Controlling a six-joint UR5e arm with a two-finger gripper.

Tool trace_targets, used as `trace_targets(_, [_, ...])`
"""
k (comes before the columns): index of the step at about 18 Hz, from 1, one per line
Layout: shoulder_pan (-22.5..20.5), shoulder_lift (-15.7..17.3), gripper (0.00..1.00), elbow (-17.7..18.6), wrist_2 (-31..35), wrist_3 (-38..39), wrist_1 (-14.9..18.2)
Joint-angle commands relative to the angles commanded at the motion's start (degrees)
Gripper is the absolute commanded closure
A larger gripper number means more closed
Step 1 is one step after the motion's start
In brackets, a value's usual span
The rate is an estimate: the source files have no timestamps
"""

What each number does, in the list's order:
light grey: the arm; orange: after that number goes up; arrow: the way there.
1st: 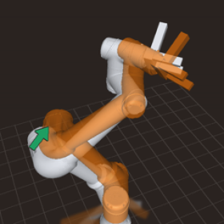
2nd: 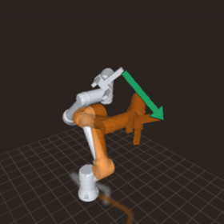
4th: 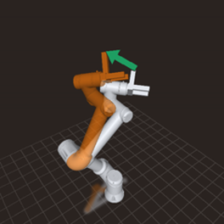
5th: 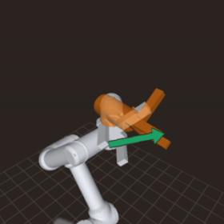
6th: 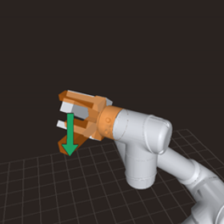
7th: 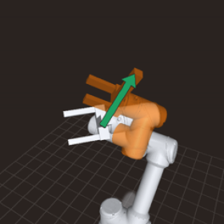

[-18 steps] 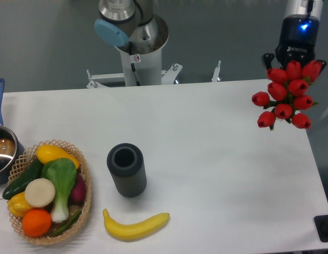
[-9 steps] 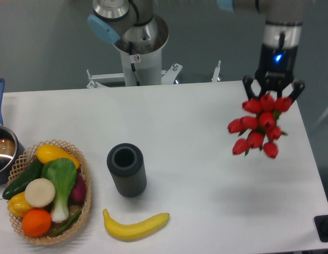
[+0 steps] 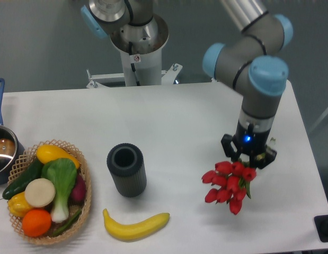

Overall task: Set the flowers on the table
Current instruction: 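Carry the red tulips down toward the table beside the banana, then open the gripper to release the tulips and raise it away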

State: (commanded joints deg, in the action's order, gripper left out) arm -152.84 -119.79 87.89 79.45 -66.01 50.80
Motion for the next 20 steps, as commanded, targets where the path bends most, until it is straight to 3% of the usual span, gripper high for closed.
trace_targets(11, [0.70, -3.17, 0.57, -0.18, 0.09, 0.88, -0.70])
trace_targets(19, [0.70, -1.95, 0.00, -2.10, 0.61, 0.70, -0.79])
trace_targets(20, [0.70, -0.72, 0.00, -2.28, 1.75, 0.70, -0.79])
